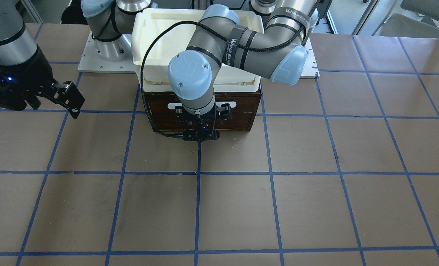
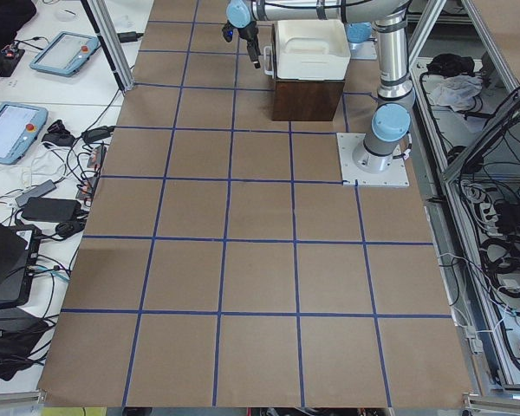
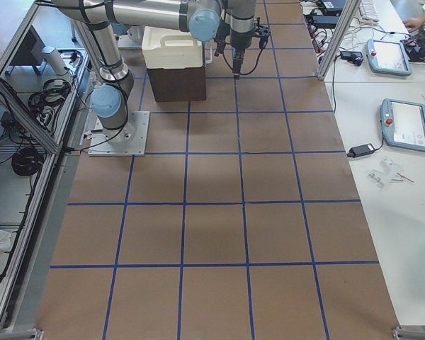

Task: Put scissors in drawer and close it

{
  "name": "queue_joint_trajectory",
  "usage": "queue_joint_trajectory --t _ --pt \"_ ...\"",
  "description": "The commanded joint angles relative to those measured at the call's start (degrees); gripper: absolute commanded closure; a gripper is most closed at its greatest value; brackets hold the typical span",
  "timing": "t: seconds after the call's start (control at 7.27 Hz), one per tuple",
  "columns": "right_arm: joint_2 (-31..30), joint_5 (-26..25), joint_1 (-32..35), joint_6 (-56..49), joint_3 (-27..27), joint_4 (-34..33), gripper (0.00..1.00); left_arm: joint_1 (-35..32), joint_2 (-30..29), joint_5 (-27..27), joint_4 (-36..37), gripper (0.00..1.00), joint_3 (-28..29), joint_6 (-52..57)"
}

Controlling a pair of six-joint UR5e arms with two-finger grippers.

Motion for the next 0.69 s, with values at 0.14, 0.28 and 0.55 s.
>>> queue_joint_trajectory --t 0.14,0.28,0.55 --pt "0.1 -0.2 0.0 -0.1 0.1 0.5 0.00 2.7 7.2 4.0 4.8 0.00 1.6 0.7" --pt "0.0 0.0 0.0 -0.2 0.1 0.1 0.00 5.5 10.1 3.7 4.2 0.00 0.6 0.7" --pt "0.1 -0.1 0.0 -0.2 0.1 0.4 0.00 10.6 14.3 3.5 4.0 0.00 -1.9 4.6"
